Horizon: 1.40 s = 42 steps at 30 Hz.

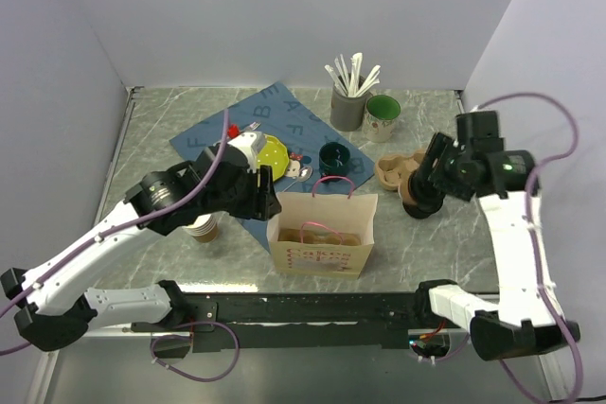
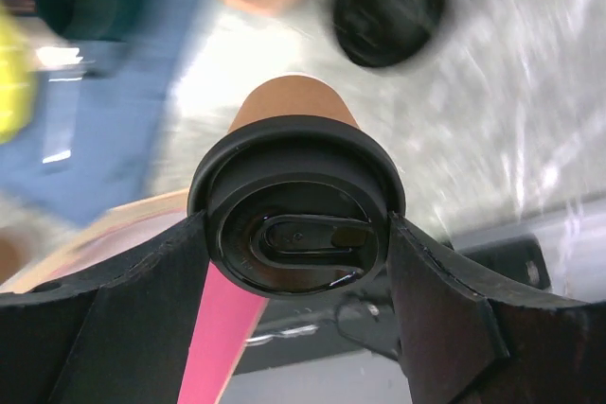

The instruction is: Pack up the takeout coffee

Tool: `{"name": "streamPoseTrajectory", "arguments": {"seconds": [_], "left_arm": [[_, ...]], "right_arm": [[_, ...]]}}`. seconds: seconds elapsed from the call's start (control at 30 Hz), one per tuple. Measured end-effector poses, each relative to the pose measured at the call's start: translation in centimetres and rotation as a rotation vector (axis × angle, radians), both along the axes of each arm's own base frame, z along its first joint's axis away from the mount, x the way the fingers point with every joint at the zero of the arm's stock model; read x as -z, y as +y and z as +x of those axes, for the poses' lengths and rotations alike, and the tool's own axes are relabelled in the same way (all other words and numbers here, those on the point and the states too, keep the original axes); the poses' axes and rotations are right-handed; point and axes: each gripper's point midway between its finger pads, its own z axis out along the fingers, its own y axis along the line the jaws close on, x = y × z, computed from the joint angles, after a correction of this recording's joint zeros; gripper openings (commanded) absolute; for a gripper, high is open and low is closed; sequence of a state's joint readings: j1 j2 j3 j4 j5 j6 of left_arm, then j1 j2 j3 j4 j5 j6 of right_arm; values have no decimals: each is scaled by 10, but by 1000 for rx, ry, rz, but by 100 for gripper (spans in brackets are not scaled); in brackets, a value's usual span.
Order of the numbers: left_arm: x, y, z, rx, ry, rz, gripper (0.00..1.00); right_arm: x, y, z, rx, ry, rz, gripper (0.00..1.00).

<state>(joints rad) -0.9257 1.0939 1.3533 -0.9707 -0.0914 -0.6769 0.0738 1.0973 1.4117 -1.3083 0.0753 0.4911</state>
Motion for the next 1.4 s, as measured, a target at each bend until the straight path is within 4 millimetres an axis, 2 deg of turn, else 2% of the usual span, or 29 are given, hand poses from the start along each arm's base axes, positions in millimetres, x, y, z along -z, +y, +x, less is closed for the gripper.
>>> {"name": "streamPoseTrajectory", "arguments": {"seconds": [0.17, 0.33, 0.4, 0.47, 0.67, 0.83, 1.1, 1.4], "left_arm": [[9, -5, 8, -5, 29, 13, 56], [14, -9, 17, -13, 52, 20, 52], [13, -10, 22, -17, 53, 17, 50], [9, -12, 25, -18, 51, 3, 49], [4, -17, 27, -7, 49, -27, 46], [6, -21, 30, -6, 53, -29, 41], [9, -22, 31, -9, 58, -22, 44], [7, -23, 31, -12, 62, -34, 42]], "right_arm": [[-88, 31, 3, -214, -255, 63, 54], [-163, 66, -18, -428, -475, 134, 53], [-186, 79, -30, -504, -543, 173, 52], [-199, 89, -43, -570, -583, 208, 52], [-207, 115, -88, -777, -602, 320, 52], [-196, 132, -105, -903, -543, 386, 52], [-168, 151, -105, -1000, -418, 372, 50], [-145, 169, -78, -1017, -354, 205, 50]]}}
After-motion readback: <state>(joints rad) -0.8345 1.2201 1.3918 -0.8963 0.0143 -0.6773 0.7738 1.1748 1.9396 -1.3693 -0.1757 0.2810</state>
